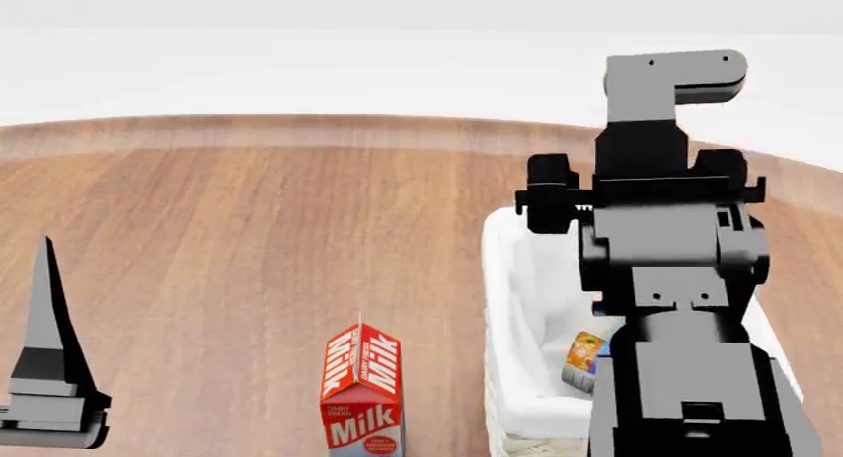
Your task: Pick up the alphabet soup and the tomato sauce, and put them in the basket.
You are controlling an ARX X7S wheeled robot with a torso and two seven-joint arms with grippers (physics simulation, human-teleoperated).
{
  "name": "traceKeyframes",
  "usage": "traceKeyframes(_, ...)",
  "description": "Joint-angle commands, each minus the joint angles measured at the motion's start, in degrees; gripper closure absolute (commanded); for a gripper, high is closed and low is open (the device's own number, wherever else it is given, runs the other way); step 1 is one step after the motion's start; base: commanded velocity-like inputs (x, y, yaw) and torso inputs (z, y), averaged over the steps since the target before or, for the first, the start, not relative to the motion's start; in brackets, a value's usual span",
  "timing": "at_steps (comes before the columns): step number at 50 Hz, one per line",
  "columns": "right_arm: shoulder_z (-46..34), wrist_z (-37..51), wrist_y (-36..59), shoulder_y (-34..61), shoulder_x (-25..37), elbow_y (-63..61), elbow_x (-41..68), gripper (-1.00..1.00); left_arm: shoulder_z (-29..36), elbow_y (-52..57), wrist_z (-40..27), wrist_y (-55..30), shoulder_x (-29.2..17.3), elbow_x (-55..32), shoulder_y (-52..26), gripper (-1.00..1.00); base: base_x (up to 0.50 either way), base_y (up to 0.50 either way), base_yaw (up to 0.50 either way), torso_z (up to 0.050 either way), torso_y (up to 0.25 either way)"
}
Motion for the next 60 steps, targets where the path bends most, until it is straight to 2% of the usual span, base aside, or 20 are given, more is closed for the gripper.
traceKeyframes(1, -3.21, -5.44, 15.02, -2.13, 1.26, -23.53, -0.67, -1.0, 0.2, 0.58, -0.14, -0.69, -0.12, -0.11, -0.32, -1.0, 0.0, 0.0, 0.0, 0.0, 0.0)
traceKeyframes(8, -10.22, -11.22, 27.0, -9.36, 4.23, -46.65, -0.85, -1.0, 0.55, 0.98, -0.21, -1.66, -0.18, -0.04, -0.84, -1.0, 0.0, 0.0, 0.0, 0.0, 0.0)
traceKeyframes(14, -12.56, -14.32, 35.1, -13.24, 5.98, -61.0, 0.61, -1.0, 0.96, 1.27, -0.34, -2.19, -0.12, 0.11, -1.15, -1.0, 0.0, 0.0, 0.0, 0.0, 0.0)
traceKeyframes(29, -15.21, -14.64, 47.97, -24.78, 8.18, -87.95, 5.07, -1.0, 1.01, 1.47, -0.62, -2.15, -0.37, 0.15, -0.95, -1.0, 0.0, 0.0, 0.0, 0.0, 0.0)
traceKeyframes(31, -15.02, -7.55, 47.98, -25.27, 10.77, -89.35, 14.92, -1.0, 1.18, 1.29, -0.65, -2.01, -0.34, 0.24, -0.91, -1.0, 0.0, 0.0, 0.0, 0.0, 0.0)
traceKeyframes(33, -13.67, 7.07, 47.97, -24.78, 14.93, -90.1, 32.11, -1.0, 1.18, 1.39, -0.66, -2.19, -0.38, 0.18, -0.96, -1.0, 0.0, 0.0, 0.0, 0.0, 0.0)
traceKeyframes(34, -13.35, 11.67, 47.95, -24.72, 16.51, -90.5, 40.36, -1.0, 1.14, 1.71, -0.67, -2.51, -0.44, 0.14, -1.05, -1.0, 0.0, 0.0, 0.0, 0.0, 0.0)
traceKeyframes(39, -12.26, 22.81, 47.83, -25.43, 20.74, -91.27, 56.17, -1.0, 0.96, 2.17, -0.74, -3.13, -0.59, -0.05, -1.27, -1.0, 0.0, 0.0, 0.0, 0.0, 0.0)
traceKeyframes(43, -12.22, 26.49, 47.41, -29.01, 23.46, -96.08, 63.26, -1.0, 1.34, 2.15, -0.76, -3.46, -0.53, 0.06, -1.55, -1.0, 0.0, 0.0, 0.0, 0.0, 0.0)
traceKeyframes(46, -12.42, 36.17, 47.78, -27.01, 25.42, -95.82, 76.85, -1.0, 1.44, 2.48, -0.74, -3.89, -0.58, 0.01, -1.81, -1.0, 0.0, 0.0, 0.0, 0.0, 0.0)
traceKeyframes(48, -13.04, 36.3, 46.34, -30.17, 26.49, -98.57, 77.85, -1.0, 1.29, 2.72, -0.76, -4.06, -0.66, -0.12, -1.82, -1.0, 0.0, 0.0, 0.0, 0.0, 0.0)
traceKeyframes(49, -12.47, 40.74, 47.39, -28.39, 26.65, -97.61, 83.79, -1.0, 1.16, 2.74, -0.76, -4.05, -0.71, -0.22, -1.78, -1.0, 0.0, 0.0, 0.0, 0.0, 0.0)
traceKeyframes(51, -13.56, 41.13, 45.84, -30.83, 27.52, -100.08, 84.93, -1.0, 1.08, 2.76, -0.79, -4.06, -0.77, -0.27, -1.76, -1.0, 0.0, 0.0, 0.0, 0.0, 0.0)
traceKeyframes(53, -14.19, 46.46, 46.11, -28.74, 28.0, -99.31, 92.37, -1.0, 1.05, 2.92, -0.82, -4.21, -0.82, -0.3, -1.78, -1.0, 0.0, 0.0, 0.0, 0.0, 0.0)
traceKeyframes(56, -15.53, 45.08, 44.97, -31.42, 28.06, -102.68, 91.15, -1.0, 1.02, 2.94, -0.85, -4.25, -0.87, -0.37, -1.82, -1.0, 0.0, 0.0, 0.0, 0.0, 0.0)
traceKeyframes(60, -18.9, 47.76, 44.61, -30.08, 25.32, -103.12, 93.83, -1.0, 0.72, 3.29, -0.96, -4.06, -1.12, -0.43, -1.33, -1.0, 0.0, 0.0, 0.0, 0.0, 0.0)
